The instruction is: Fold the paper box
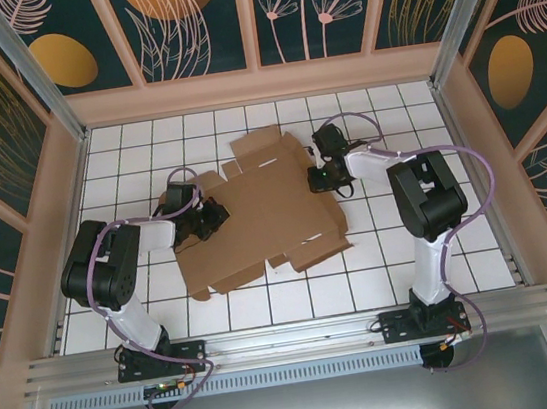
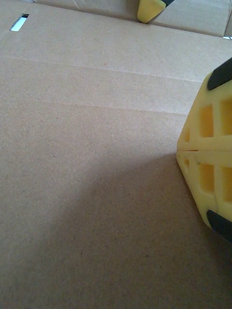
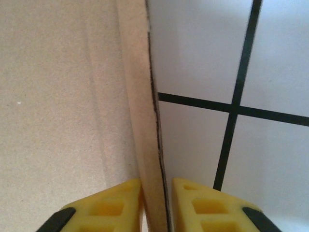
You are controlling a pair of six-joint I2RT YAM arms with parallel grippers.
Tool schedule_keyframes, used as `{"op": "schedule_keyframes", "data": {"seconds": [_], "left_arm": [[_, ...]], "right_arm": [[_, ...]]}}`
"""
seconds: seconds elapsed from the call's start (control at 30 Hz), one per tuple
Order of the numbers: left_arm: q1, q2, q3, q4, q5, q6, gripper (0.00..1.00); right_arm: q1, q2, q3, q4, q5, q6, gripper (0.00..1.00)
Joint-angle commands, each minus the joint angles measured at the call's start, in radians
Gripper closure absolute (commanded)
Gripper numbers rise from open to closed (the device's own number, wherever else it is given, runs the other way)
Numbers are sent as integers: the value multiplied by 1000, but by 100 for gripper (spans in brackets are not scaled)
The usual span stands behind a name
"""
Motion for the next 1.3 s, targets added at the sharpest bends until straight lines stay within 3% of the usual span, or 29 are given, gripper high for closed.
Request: {"op": "schedule_keyframes", "data": {"seconds": [0.0,0.33,0.43,0.57,0.77,0.97,1.27], "left_arm": [[-1,8,0,-80,-56,26,100],[-1,7,1,-81,-49,29,100],[-1,6,0,-80,-49,28,100],[-1,-1,-2,-74,-50,26,100],[-2,-9,-7,-66,-47,21,100],[-1,-26,-6,-70,-57,14,100],[-8,-63,0,-86,-51,15,100]], "right_arm": [[7,11,1,-31,116,-8,86],[194,157,118,-161,538,-6,92],[233,183,139,-175,606,6,94],[252,179,150,-168,595,6,94],[222,113,125,-133,481,-8,89],[80,-21,24,18,81,17,76],[50,-6,-9,77,-57,-18,76]]}}
